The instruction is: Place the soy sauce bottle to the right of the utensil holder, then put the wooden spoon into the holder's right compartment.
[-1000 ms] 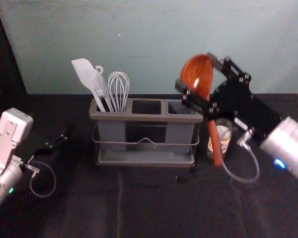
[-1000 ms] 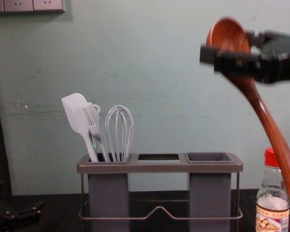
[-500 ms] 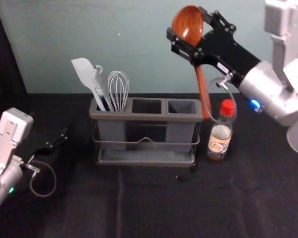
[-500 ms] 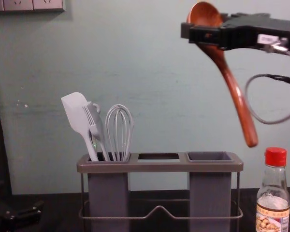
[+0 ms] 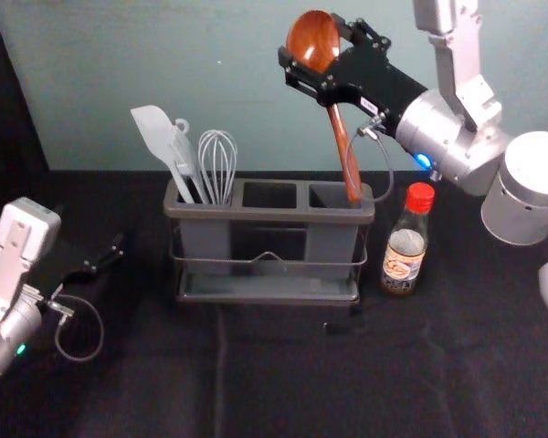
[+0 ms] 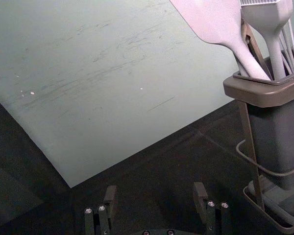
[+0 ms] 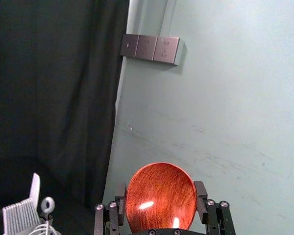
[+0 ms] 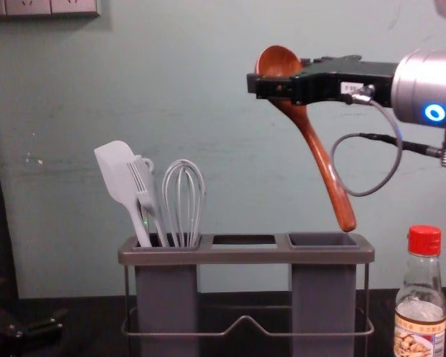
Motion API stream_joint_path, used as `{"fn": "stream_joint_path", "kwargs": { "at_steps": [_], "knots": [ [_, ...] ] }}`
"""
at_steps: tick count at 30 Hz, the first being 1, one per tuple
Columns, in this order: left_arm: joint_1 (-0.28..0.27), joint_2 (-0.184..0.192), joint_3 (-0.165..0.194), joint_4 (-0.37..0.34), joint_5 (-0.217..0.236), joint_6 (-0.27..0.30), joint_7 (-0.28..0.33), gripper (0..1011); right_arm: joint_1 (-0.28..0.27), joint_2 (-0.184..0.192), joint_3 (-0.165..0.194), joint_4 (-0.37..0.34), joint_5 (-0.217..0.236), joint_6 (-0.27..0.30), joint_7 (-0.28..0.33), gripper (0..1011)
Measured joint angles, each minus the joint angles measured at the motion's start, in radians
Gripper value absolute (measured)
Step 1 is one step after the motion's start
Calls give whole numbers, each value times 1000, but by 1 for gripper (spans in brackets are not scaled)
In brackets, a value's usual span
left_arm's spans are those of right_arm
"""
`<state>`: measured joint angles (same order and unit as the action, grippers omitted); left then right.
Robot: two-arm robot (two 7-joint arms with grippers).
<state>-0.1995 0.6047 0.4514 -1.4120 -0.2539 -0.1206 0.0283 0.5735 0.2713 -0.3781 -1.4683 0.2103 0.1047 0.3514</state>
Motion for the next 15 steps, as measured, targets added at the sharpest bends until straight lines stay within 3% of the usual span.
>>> {"fn": "stream_joint_path", "kwargs": {
  "at_steps": [15],
  "knots": [
    [0, 0, 0, 0, 0, 0, 0, 1011, 48, -24, -15, 108, -6, -23, 23, 841]
  ]
}}
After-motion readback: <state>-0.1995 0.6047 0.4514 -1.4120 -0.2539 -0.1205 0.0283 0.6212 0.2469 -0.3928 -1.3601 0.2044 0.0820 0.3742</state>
